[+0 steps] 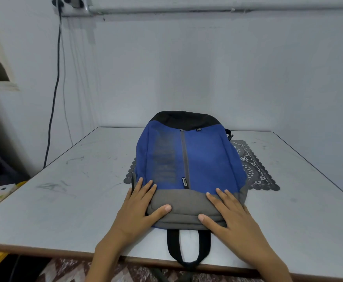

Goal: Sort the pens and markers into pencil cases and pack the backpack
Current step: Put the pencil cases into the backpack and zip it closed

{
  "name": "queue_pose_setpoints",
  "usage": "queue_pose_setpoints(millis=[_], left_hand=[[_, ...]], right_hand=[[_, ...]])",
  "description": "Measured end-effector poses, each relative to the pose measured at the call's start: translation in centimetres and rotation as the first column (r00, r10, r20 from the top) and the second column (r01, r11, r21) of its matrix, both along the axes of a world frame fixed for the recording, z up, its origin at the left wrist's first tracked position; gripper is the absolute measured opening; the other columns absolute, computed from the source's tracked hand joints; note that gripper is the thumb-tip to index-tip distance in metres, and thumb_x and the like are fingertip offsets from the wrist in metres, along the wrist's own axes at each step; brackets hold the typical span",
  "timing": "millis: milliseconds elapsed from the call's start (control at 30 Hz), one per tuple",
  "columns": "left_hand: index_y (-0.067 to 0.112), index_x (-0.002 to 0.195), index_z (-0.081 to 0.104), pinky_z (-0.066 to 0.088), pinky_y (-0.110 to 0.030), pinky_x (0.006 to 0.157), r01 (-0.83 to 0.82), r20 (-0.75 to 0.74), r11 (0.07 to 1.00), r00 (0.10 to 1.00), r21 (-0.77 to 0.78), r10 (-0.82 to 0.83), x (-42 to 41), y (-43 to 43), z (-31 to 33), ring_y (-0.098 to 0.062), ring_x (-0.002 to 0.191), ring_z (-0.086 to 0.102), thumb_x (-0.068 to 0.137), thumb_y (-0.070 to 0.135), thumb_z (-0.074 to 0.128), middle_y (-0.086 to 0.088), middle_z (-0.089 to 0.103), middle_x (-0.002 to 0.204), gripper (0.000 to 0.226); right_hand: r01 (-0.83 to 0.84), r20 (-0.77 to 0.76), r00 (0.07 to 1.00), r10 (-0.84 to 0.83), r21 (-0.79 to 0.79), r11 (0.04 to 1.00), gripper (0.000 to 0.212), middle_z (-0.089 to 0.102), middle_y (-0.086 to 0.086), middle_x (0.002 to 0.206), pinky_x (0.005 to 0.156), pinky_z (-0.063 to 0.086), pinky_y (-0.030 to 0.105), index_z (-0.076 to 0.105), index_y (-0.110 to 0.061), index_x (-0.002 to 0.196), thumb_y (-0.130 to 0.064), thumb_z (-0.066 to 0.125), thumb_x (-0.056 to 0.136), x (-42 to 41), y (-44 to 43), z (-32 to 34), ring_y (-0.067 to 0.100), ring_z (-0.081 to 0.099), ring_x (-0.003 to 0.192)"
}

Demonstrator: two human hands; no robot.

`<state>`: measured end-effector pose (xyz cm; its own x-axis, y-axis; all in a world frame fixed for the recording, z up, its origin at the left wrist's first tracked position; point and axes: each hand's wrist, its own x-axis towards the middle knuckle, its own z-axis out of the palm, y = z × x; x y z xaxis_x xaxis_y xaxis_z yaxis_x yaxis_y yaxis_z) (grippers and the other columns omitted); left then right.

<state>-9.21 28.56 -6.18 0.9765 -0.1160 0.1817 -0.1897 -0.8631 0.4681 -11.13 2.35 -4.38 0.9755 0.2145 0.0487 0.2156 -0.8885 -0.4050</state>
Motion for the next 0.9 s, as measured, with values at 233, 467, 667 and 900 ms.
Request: queue_pose_setpoints(millis=[233, 467, 667, 900], left_hand=[[0.033, 0.152, 0.022, -0.009, -0.023, 0.117, -0.010, 0.048, 1.000, 0.999, -0.009, 0.010, -0.27, -0.05, -0.07, 0.005, 0.144, -0.014, 0.058, 0.100, 0.007, 0.029, 0.004, 0.151, 0.116], [0.036, 0.150, 0.026, -0.009, -0.023, 0.117, -0.014, 0.064, 0.999, 0.998, -0.032, 0.016, -0.57, -0.01, -0.11, 0.005, 0.145, -0.012, 0.059, 0.100, 0.007, 0.029, 0.009, 0.152, 0.114], [0.035, 0.150, 0.028, -0.008, -0.023, 0.117, -0.007, 0.062, 0.999, 0.998, -0.050, 0.010, -0.63, -0.11, -0.03, 0.005, 0.145, -0.011, 0.060, 0.100, 0.008, 0.025, 0.013, 0.155, 0.113], [0.036, 0.149, 0.028, -0.007, -0.023, 0.117, -0.006, 0.054, 0.998, 0.998, -0.060, 0.009, -0.77, -0.17, 0.09, 0.006, 0.145, -0.010, 0.059, 0.100, 0.008, 0.025, 0.014, 0.156, 0.112]], right_hand=[[0.031, 0.061, 0.998, -0.030, -0.010, 0.999, 0.115, -0.004, -0.022, 0.159, 0.121, 0.000, 0.037, 0.011, -0.049, 0.148, -0.096, -0.017, 0.048, -0.01, 0.20, -0.78, -0.002, -0.015, 0.144], [0.031, 0.070, 0.997, -0.032, 0.008, 0.999, 0.110, -0.004, -0.022, 0.159, 0.121, 0.000, 0.037, 0.012, -0.050, 0.147, -0.096, -0.015, 0.051, -0.10, 0.26, -1.08, -0.003, -0.015, 0.143], [0.036, 0.070, 0.997, -0.037, 0.012, 0.999, 0.112, -0.004, -0.022, 0.159, 0.121, 0.000, 0.038, 0.012, -0.050, 0.147, -0.096, -0.016, 0.049, -0.17, 0.19, -1.08, -0.003, -0.015, 0.144], [0.035, 0.064, 0.997, -0.036, 0.019, 0.999, 0.112, -0.005, -0.023, 0.158, 0.121, 0.000, 0.037, 0.012, -0.051, 0.147, -0.097, -0.016, 0.048, -0.27, 0.20, -0.92, -0.004, -0.016, 0.143]])
